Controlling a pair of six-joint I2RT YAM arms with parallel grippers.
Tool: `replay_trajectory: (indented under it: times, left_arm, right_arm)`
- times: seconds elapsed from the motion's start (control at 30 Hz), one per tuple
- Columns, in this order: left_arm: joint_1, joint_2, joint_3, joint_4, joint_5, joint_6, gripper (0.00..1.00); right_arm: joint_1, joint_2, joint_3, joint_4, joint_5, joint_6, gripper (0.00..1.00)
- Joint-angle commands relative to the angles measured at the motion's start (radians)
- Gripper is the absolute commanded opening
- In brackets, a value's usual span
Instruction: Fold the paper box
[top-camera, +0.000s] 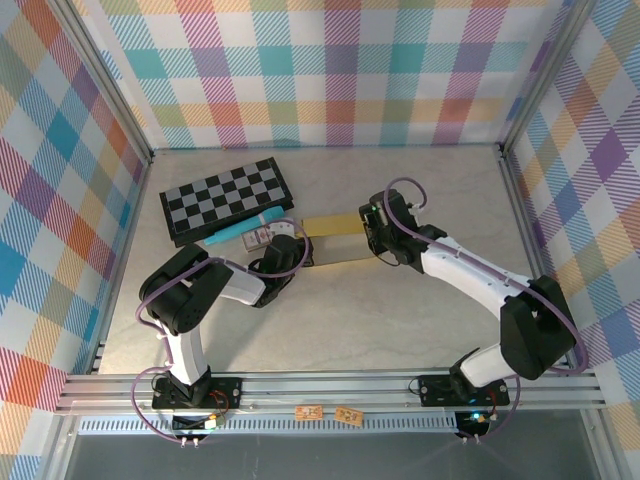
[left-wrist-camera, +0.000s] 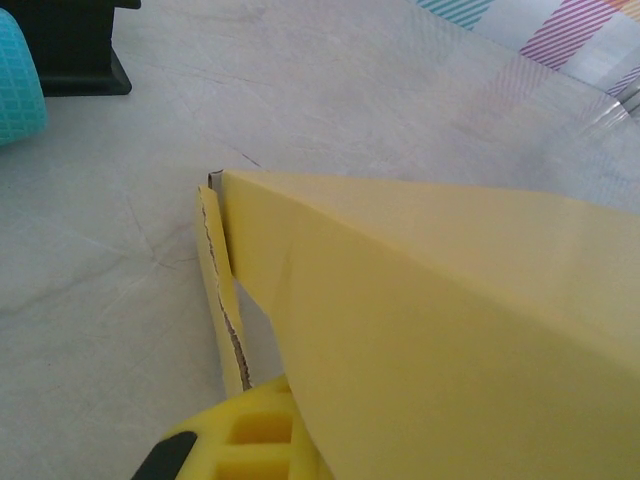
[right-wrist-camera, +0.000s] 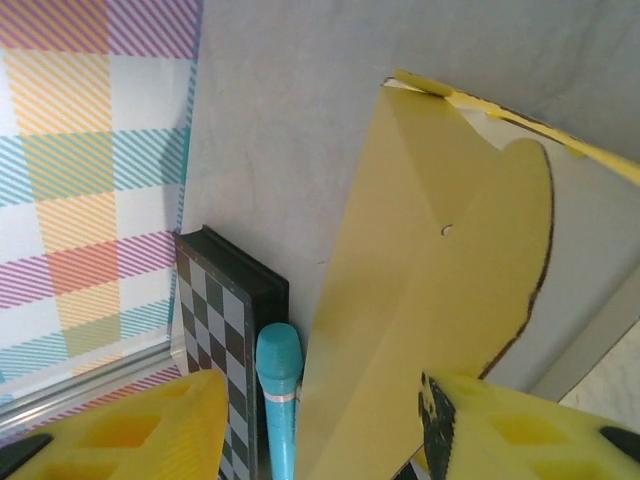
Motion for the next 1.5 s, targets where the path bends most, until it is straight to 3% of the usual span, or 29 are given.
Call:
replay_trajectory:
  times: [0.0, 0.37, 0.73, 1.0, 1.2, 1.47]
  left_arm:
    - [-0.013, 0.035, 0.0, -0.136, 0.025, 0.019, 0.0]
    - [-0.014, 0.039, 0.025, -0.157, 0.031, 0.036, 0.0]
    - [-0.013, 0.042, 0.034, -0.163, 0.034, 0.04, 0.0]
    - [-0.013, 0.042, 0.037, -0.165, 0.031, 0.039, 0.0]
    - [-0.014, 0.013, 0.027, -0.165, 0.035, 0.036, 0.0]
    - [-0.018, -0.117, -0.029, -0.215, 0.083, -0.05, 0.3]
  right_arm:
    - [0.008, 0.001, 0.008, -0.055, -0.02, 0.055, 0.53]
    - [0.002, -0.111, 0.024, -0.18, 0.043, 0.011, 0.55]
    - [0.001, -0.102, 0.021, -0.181, -0.02, 0.035, 0.55]
    - [0.002, -0.027, -0.006, -0.103, -0.057, 0.075, 0.46]
    - [-0.009, 0.039, -0.01, -0.06, -0.091, 0.076, 0.24]
    - [-0.007, 0.052, -0.03, -0.085, -0.106, 0.097, 0.12]
